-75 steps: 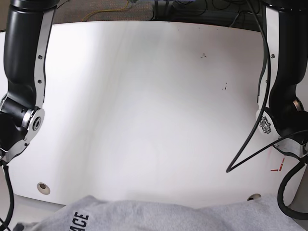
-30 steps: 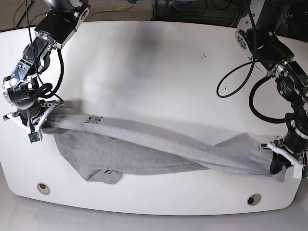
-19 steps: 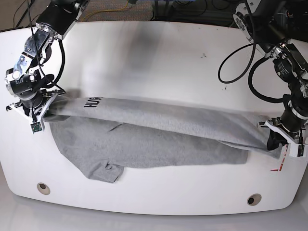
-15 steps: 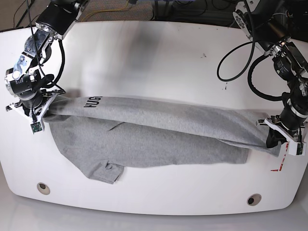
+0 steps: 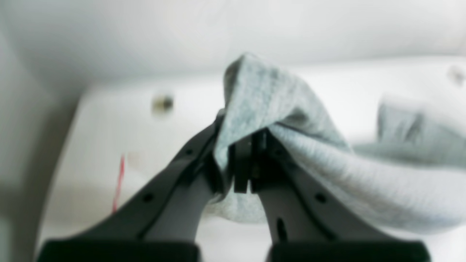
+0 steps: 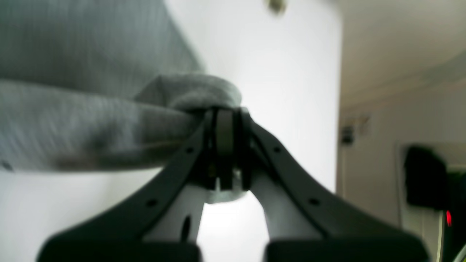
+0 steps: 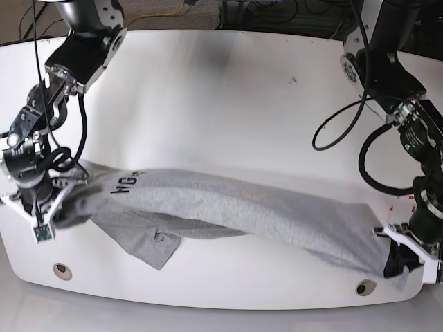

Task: Layout the t-shirt on the table in an organized manner, then fold the t-shirt properly
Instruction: 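Swing the shirt up and forward with both grippers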

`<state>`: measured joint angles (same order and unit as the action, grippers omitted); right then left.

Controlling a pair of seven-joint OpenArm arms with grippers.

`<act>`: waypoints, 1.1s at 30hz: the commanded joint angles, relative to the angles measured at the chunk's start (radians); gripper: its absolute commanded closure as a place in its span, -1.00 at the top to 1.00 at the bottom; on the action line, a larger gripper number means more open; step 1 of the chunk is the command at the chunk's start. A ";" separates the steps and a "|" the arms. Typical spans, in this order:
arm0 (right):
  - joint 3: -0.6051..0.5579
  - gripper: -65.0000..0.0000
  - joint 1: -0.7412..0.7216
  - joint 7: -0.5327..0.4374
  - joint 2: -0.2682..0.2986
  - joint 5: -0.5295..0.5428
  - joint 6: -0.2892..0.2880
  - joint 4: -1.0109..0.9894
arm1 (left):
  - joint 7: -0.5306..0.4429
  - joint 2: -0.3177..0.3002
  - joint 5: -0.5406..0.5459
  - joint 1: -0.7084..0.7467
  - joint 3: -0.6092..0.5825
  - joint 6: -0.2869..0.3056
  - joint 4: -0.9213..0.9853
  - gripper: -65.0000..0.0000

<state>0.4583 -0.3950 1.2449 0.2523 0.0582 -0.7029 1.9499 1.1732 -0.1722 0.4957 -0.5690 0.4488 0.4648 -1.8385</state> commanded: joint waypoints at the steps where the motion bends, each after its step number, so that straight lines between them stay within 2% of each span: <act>1: -0.028 -1.00 -0.124 -0.006 0.041 -0.004 0.005 0.013 | -0.031 -0.014 0.004 -0.127 -0.014 -0.005 0.026 -0.97; 8: -0.149 -1.00 -0.387 0.008 0.098 -0.002 0.005 -0.070 | -0.034 -0.043 -0.035 -0.372 -0.080 -0.004 0.116 -0.97; 16: -0.250 -1.00 -0.684 0.008 0.143 -0.002 0.005 -0.226 | -0.034 -0.043 -0.047 -0.599 -0.104 -0.007 0.170 -0.97; 22: -0.313 -1.00 -0.872 0.008 0.164 -0.002 0.005 -0.310 | -0.037 -0.069 -0.042 -0.765 -0.126 -0.005 0.247 -0.97; 27: -0.339 -1.00 -0.944 0.008 0.186 0.006 0.005 -0.338 | -0.037 -0.069 -0.041 -0.856 -0.127 -0.002 0.317 -0.97; 33: -0.342 -1.00 -0.939 0.040 0.192 0.007 0.005 -0.337 | -0.037 -0.069 -0.039 -0.862 -0.127 -0.002 0.333 -0.97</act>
<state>0.1162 -1.3060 1.2900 0.4408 0.0597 -0.6998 1.6127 1.1549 -0.2443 0.4492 -1.4090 0.3256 0.4641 -1.5066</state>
